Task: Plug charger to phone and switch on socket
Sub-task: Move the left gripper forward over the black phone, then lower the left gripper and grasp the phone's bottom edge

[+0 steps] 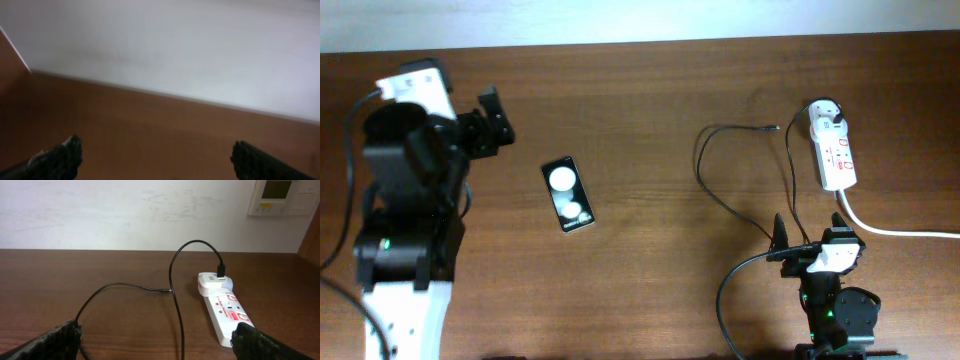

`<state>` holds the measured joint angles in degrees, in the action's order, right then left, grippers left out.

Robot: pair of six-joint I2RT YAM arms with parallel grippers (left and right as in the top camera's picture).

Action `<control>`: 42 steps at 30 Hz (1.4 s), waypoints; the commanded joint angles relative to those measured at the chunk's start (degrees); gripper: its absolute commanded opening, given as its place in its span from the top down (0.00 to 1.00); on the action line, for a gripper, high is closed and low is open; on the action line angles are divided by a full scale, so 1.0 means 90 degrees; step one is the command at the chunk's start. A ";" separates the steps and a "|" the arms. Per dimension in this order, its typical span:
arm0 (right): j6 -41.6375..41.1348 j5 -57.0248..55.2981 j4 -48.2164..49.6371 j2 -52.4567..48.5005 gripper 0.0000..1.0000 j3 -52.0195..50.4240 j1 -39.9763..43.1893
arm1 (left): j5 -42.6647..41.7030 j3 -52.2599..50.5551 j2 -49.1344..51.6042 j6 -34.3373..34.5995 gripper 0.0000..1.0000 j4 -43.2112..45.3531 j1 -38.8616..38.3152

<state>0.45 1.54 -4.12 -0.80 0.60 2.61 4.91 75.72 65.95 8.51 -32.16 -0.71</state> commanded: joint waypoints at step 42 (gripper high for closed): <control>-0.0012 0.0087 -0.0022 0.0049 0.01 -0.0032 -0.0034 | -0.0716 0.0114 0.4177 0.1676 0.01 -0.2106 -0.1003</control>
<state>0.43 1.54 -4.12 -0.80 0.60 2.61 -2.83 75.88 101.67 22.83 -51.81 -9.32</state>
